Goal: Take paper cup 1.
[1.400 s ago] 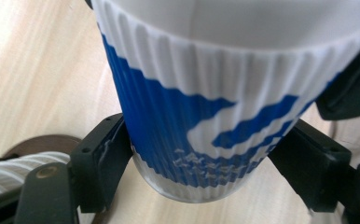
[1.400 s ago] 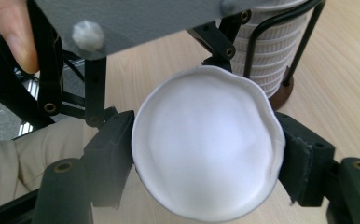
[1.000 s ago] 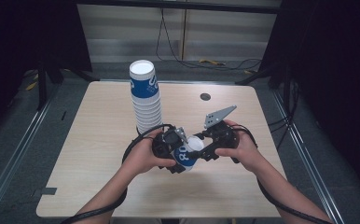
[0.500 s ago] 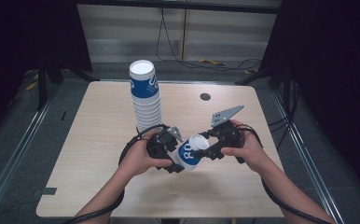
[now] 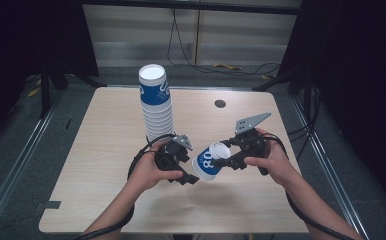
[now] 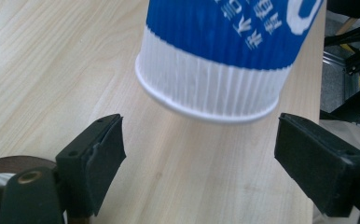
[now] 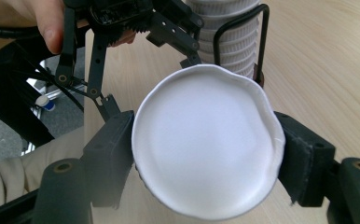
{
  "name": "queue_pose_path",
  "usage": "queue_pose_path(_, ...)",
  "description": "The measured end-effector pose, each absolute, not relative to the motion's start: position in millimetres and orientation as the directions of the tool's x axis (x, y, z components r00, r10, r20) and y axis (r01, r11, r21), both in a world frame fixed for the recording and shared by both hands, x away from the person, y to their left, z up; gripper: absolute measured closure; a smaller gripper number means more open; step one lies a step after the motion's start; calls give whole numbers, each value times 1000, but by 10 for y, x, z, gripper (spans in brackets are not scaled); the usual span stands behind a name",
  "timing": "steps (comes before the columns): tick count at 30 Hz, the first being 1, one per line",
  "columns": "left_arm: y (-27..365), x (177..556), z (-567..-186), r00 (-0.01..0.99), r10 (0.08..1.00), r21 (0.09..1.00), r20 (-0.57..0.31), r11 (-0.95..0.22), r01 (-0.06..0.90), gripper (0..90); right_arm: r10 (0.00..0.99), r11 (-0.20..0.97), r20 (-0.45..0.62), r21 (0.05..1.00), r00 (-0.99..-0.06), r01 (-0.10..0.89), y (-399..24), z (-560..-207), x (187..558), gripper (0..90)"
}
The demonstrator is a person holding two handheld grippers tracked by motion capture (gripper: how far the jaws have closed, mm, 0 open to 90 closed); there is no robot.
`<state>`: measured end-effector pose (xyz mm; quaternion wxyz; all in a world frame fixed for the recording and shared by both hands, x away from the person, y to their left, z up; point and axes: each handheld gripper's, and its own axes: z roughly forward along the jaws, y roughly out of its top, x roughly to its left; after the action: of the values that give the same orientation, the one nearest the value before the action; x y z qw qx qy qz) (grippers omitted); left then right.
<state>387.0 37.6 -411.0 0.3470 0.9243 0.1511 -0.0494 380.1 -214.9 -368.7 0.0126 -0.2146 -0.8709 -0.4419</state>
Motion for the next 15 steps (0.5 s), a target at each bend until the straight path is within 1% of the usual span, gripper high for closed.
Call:
queue_pose_path(7,355,3860,-4142,949,251,626,-192,-713,315,158,366,522,210,760,-907,387,-2182,-3688,3808,276)
queue_pose_path(9,347,3857,-4151,947,257,638,-195,-699,321,158,367,522,208,761,-907,386,-2181,-3690,3804,276)
queue_pose_path(10,341,3858,-4160,946,250,643,-205,-694,323,158,365,521,211,760,-907,387,-2181,-3692,3804,275)
queue_pose_path(13,316,3849,-4165,949,246,635,-196,-706,314,158,365,519,213,762,-906,388,-2174,-3698,3805,275)
queue_pose_path(15,301,3850,-4168,951,243,646,-192,-698,309,158,360,515,217,765,-908,387,-2169,-3700,3806,275)
